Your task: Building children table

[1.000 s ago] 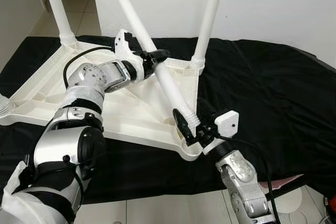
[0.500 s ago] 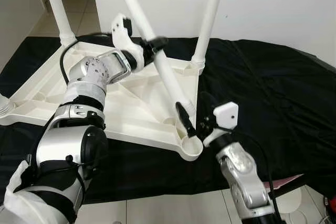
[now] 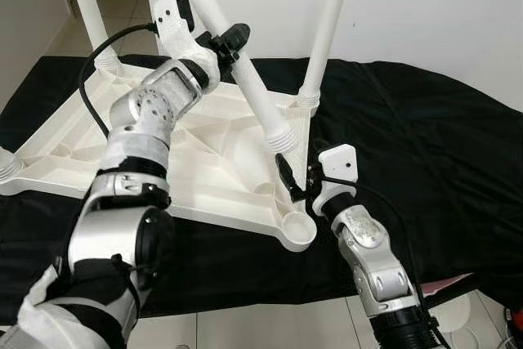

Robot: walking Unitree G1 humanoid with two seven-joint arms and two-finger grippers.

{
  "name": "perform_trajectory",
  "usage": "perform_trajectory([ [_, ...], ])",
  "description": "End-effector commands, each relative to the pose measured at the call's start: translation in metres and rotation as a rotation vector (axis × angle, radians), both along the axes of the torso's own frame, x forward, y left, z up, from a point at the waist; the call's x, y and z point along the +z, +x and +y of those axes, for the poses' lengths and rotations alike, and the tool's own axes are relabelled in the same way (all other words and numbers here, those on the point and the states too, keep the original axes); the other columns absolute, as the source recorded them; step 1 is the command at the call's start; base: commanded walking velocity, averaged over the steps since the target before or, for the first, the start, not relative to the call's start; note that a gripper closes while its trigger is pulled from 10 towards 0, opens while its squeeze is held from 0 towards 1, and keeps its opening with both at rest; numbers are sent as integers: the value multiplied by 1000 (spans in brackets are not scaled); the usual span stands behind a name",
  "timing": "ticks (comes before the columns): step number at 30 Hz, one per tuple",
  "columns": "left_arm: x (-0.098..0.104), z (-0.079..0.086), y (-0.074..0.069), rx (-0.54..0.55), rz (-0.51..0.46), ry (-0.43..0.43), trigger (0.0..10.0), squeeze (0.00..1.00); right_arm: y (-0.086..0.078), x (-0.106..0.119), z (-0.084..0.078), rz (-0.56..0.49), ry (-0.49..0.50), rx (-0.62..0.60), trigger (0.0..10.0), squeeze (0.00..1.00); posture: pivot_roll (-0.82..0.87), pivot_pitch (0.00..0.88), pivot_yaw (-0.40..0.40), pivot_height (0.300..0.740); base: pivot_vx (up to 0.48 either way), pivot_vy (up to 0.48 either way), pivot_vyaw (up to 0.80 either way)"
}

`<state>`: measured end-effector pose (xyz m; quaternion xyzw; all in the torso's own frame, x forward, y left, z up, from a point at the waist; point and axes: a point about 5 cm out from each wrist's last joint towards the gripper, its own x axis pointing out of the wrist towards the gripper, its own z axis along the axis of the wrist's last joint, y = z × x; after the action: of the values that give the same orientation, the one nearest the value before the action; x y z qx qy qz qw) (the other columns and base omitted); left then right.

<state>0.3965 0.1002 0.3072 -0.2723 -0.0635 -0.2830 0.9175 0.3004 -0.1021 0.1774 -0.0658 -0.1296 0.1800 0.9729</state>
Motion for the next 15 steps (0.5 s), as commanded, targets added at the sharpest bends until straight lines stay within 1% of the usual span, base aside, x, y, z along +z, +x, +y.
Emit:
perform_trajectory([
  [1, 3, -9, -5, 11, -62, 43, 10000, 0, 4, -1, 1, 22, -22, -3, 10000, 0, 11, 42, -57, 740, 0, 0, 0],
  [2, 3, -9, -5, 11, -62, 43, 10000, 0, 4, -1, 1, 22, -22, -3, 10000, 0, 11, 42, -57, 740, 0, 0, 0],
  [4, -1, -20, -10, 19, -105, 87, 10000, 0, 10, 5, 2, 24, -31, -5, 10000, 0, 11, 46, -68, 740, 0, 0, 0],
  [5, -1, -20, -10, 19, -105, 87, 10000, 0, 10, 5, 2, 24, -31, -5, 10000, 0, 11, 46, -68, 740, 0, 0, 0],
  [7, -4, -28, -14, 33, -135, 125, 10000, 0, 17, 9, -1, 38, -50, -20, 10000, 0, 13, 45, -78, 740, 0, 0, 0],
  [8, -4, -28, -14, 33, -135, 125, 10000, 0, 17, 9, -1, 38, -50, -20, 10000, 0, 13, 45, -78, 740, 0, 0, 0],
  [10, -5, -37, -20, 36, -166, 154, 10000, 0, 24, 11, -3, 65, -67, -27, 10000, 0, 12, 44, -93, 740, 0, 0, 0],
  [13, -5, -41, -22, 33, -178, 159, 10000, 0, 26, 11, -3, 76, -74, -26, 10000, 0, 14, 43, -96, 740, 0, 0, 0],
  [15, -6, -51, -28, 36, -207, 191, 10000, 0, 35, 14, -3, 90, -98, -21, 10000, 0, 21, 43, -108, 740, 0, 0, 0],
])
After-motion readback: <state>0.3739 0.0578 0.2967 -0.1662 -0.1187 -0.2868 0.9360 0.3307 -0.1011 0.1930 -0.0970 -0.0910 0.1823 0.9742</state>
